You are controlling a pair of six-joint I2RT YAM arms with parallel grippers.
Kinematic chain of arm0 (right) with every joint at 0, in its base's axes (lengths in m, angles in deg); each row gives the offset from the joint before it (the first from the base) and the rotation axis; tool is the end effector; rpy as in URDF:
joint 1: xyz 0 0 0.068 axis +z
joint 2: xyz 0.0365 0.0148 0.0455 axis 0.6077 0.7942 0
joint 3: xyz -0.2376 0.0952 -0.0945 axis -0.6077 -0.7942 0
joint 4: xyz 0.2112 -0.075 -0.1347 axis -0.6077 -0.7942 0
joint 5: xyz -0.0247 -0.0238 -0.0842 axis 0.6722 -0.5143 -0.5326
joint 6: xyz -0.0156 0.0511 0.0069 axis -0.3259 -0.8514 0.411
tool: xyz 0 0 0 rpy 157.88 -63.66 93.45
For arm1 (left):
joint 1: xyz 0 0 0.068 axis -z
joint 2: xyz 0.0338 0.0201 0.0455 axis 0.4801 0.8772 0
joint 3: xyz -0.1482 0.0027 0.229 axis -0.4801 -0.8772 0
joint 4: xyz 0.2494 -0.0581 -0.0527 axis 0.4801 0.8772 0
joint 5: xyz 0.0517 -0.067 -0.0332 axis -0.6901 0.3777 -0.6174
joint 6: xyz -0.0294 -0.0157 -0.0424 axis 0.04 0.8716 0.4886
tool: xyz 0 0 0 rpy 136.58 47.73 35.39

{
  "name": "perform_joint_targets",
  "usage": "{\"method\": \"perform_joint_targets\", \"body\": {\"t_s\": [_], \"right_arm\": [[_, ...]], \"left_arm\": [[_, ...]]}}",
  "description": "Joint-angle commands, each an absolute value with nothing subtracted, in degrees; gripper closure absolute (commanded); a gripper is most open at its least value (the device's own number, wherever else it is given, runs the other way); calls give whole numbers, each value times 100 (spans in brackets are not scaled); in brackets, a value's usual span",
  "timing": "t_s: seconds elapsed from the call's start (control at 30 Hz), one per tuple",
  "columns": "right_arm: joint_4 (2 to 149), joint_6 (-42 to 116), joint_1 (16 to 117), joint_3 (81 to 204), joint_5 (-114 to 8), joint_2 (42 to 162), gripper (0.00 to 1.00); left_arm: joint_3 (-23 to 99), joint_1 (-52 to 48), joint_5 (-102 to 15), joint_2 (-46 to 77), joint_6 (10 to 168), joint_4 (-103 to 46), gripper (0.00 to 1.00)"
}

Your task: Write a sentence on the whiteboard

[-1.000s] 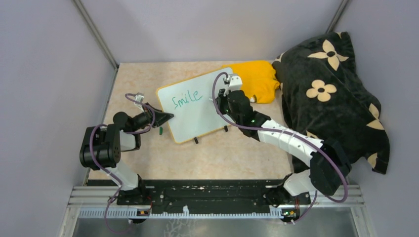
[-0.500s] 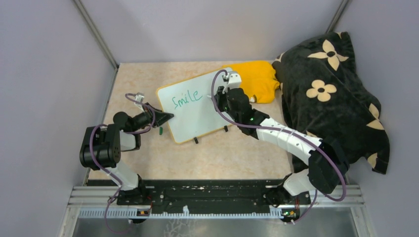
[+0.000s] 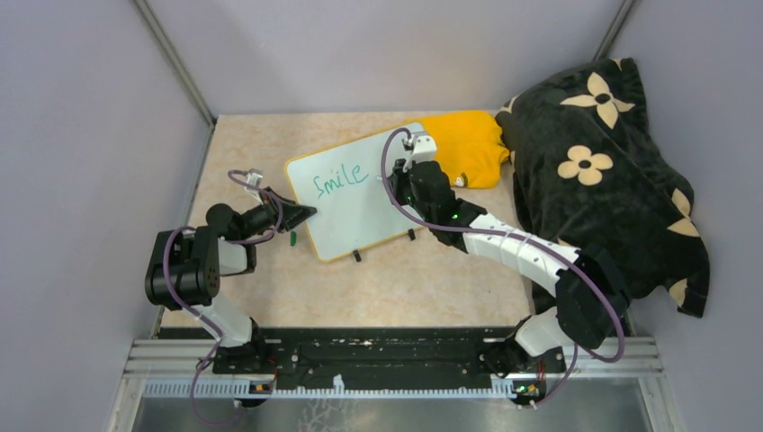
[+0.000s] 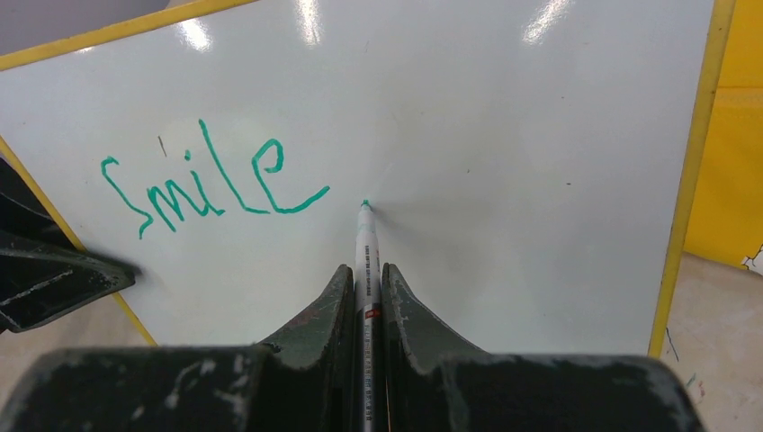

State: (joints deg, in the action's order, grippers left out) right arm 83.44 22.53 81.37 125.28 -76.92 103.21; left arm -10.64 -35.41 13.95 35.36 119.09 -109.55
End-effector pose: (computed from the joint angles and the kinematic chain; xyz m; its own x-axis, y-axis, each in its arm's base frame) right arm 0.2489 0.2264 0.2994 -0.3649 0.1303 -0.9219 -0.3707 0.8879 0.2723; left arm 0.2677 -0.0012 0.1801 -0.4124 -0.3281 -0.8499 0.7556 0.3980 -0.5203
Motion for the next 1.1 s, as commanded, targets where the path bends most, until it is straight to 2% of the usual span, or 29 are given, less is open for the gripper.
{"method": "perform_joint_targets", "body": {"t_s": [0.0, 0.23, 0.4, 0.7, 1.07], "right_arm": [[8562, 2170, 8053, 12728, -7595, 10333, 100], [8609, 2041, 8055, 12541, -7283, 10139, 100], [8529, 1957, 8071, 12369, -7256, 9568, 100], [8215, 2622, 8768, 11936, -7845, 8570, 100], [8639, 3054, 10091, 11602, -8431, 9310, 100]], "left_arm": [[-939, -3489, 1459, 3449, 11773, -10990, 71], [-946, -3486, 1451, 3452, 11764, -10974, 71], [-938, -3477, 1450, 3449, 11734, -10939, 71], [-938, -3476, 1456, 3407, 11677, -10822, 71], [-904, -3476, 1469, 3428, 11627, -10728, 74]]}}
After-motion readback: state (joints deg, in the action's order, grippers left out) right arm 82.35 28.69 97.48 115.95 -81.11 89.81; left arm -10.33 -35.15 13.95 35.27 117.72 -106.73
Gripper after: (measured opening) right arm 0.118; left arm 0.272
